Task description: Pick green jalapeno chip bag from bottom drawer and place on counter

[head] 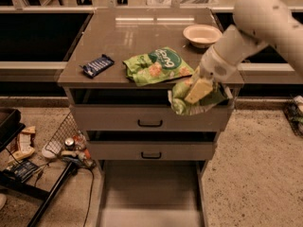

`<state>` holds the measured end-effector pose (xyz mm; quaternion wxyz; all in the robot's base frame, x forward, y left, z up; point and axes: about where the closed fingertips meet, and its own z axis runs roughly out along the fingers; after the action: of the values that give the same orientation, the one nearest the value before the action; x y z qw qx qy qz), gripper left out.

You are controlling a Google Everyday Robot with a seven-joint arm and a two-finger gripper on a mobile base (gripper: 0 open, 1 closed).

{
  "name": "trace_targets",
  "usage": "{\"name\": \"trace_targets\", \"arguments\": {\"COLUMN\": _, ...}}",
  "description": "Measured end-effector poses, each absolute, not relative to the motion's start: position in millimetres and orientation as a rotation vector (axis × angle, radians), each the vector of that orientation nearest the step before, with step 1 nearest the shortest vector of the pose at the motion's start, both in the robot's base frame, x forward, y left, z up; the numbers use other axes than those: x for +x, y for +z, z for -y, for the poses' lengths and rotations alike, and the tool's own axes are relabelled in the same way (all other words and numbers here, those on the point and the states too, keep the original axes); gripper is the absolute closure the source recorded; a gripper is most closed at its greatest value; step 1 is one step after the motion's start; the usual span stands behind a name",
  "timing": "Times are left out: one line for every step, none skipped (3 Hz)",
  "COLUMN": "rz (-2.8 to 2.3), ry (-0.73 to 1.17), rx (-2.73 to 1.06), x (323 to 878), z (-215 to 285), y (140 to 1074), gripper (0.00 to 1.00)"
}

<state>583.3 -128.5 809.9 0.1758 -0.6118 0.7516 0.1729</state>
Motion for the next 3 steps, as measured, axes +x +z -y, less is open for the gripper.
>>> {"name": "trace_targets", "arguments": {"rz": -2.196, "ry": 0.321, "rx": -1.611, "x": 609, "z": 121, "y": 899, "gripper": 1.00}}
{"name": "trace_targets", "arguments": {"rz": -2.175, "ry": 0.164, "rx": -1.464, "x": 610, "z": 123, "y": 978, "gripper": 1.00}}
{"name": "trace_targets", "arguments": {"rz": -2.094, "ry": 0.050, "rx": -1.279, "x": 630, "z": 142, "y": 1015, "gripper": 1.00}}
